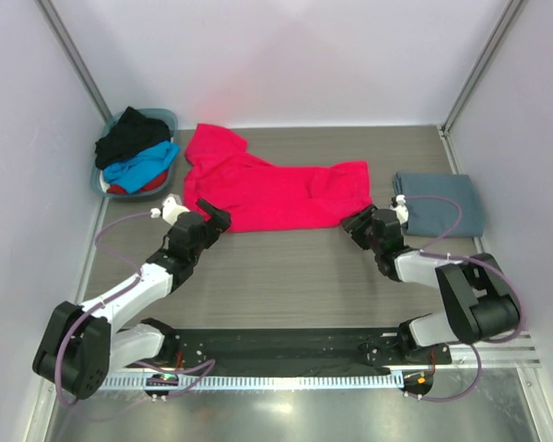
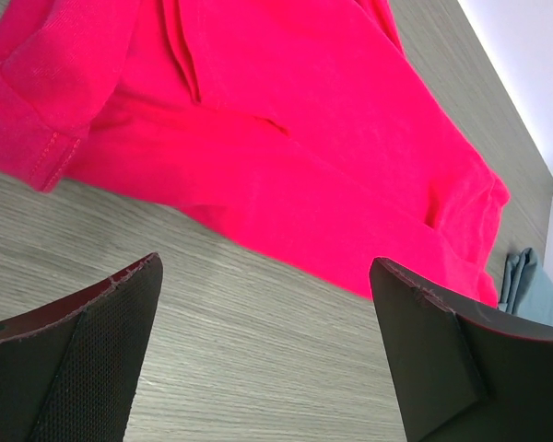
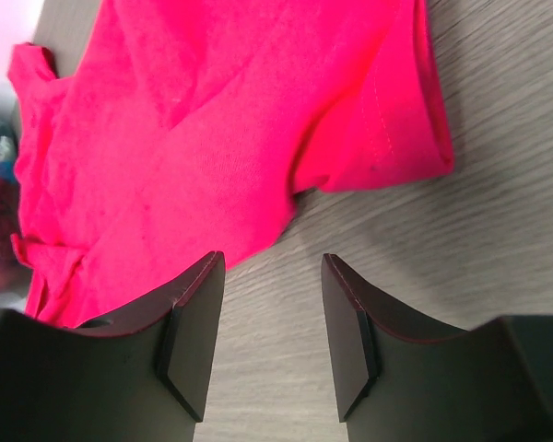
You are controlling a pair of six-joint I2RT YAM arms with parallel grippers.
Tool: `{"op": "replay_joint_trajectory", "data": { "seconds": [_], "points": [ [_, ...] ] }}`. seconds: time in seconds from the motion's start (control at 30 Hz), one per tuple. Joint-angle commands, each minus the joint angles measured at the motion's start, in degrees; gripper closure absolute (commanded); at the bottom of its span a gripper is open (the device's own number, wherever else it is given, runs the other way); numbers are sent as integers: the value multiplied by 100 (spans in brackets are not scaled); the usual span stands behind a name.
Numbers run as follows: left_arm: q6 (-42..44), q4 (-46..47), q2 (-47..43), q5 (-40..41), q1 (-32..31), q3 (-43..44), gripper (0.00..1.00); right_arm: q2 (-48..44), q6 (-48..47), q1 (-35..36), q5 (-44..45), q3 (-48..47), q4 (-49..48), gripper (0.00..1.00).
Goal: Fold and stack the t-shirts
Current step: Fold the tshirt
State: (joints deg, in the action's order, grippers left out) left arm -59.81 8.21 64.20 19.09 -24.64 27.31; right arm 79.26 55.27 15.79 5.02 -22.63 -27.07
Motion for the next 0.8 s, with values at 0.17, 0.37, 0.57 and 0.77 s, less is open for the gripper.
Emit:
{"op": "replay_joint_trajectory", "data": {
  "seconds": [0.17,0.37,0.57,0.77],
  "points": [
    [-30,331,-40,244,-14,73,6,949,142,56,464,-487,-466,48],
    [-48,374,22,244,-14,46,6,1153,-16,64,816,-777,-211,50],
    [5,524,522,498,-23,72,7,1100,-314,38,1590,-1042,457,48],
    [171,682,980,1096,-5,117,25,1100,-332,38,1318,-1077,457,50]
  ]
}}
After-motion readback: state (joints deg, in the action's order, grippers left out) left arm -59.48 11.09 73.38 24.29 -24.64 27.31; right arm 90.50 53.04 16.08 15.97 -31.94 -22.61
